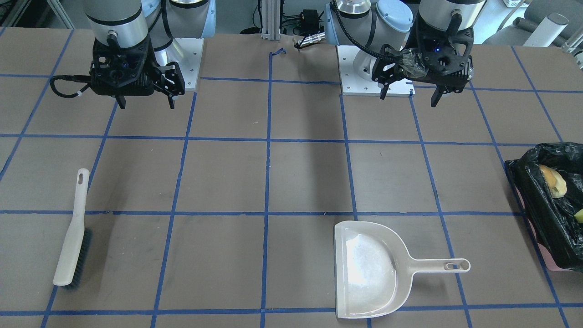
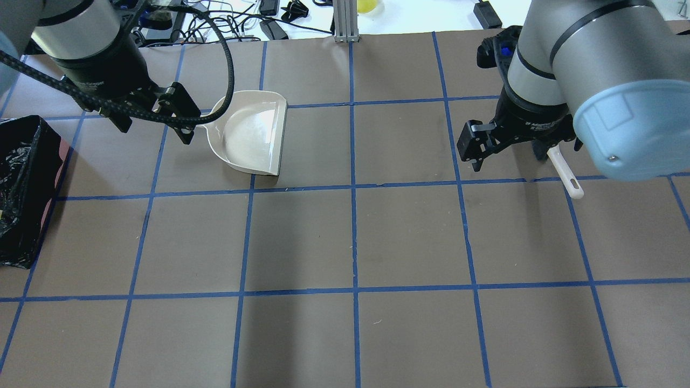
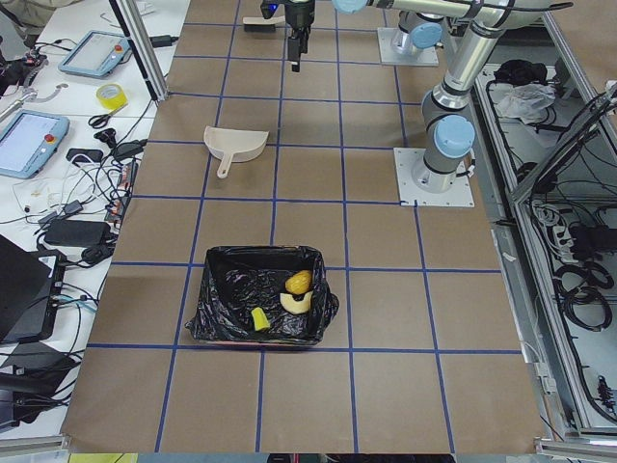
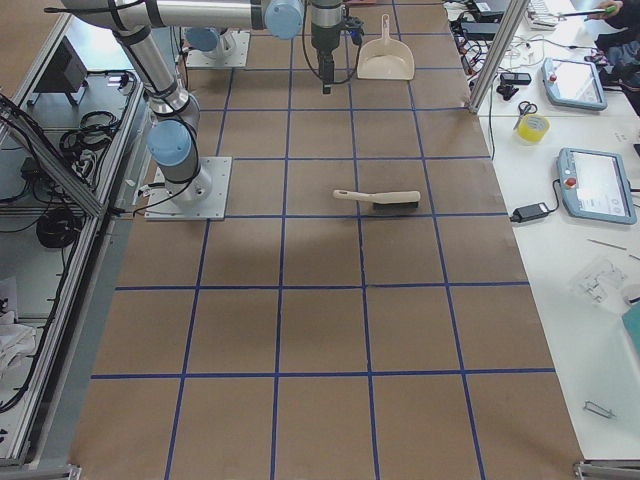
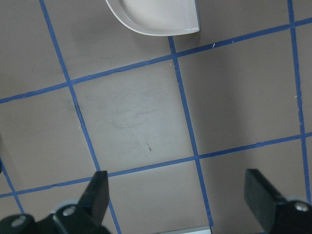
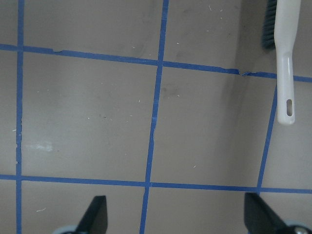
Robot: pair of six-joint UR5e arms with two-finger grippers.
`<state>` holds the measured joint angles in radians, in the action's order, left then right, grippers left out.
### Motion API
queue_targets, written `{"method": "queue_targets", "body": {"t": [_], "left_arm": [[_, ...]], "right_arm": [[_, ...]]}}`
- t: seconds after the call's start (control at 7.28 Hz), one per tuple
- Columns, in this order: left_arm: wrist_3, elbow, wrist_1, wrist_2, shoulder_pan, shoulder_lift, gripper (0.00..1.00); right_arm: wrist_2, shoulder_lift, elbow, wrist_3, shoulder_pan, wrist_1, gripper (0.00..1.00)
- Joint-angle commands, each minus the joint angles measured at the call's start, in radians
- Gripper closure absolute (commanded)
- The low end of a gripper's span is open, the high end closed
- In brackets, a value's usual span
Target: Sweep and dump trash into bin
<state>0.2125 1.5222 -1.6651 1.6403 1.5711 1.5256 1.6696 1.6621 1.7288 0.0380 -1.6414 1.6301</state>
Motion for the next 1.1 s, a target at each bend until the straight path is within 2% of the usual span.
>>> {"method": "queue_targets", "body": {"t": [0.0,0.55,0.69,0.82,0.96], "left_arm": [[-0.005,-0.001,-0.001,0.000,-0.003,0.001,0.00],[-0.010,-0.002,-0.001,0.001,-0.009,0.001,0.00],[-0.033,-0.002,-0.002,-0.002,-0.011,0.002,0.00],[-0.028,-0.001,-0.001,-0.008,-0.010,0.005,0.00],[-0.021,-0.001,0.045,-0.011,-0.008,0.019,0.01]], "right_arm": [[0.001,-0.001,0.000,-0.001,0.000,-0.001,0.00],[-0.004,0.002,0.000,0.002,0.000,0.001,0.00],[-0.030,0.002,0.000,0.002,0.000,0.002,0.00],[-0.104,0.004,-0.003,-0.006,0.000,0.014,0.00],[-0.105,0.008,-0.002,-0.013,0.000,0.013,0.00]]}}
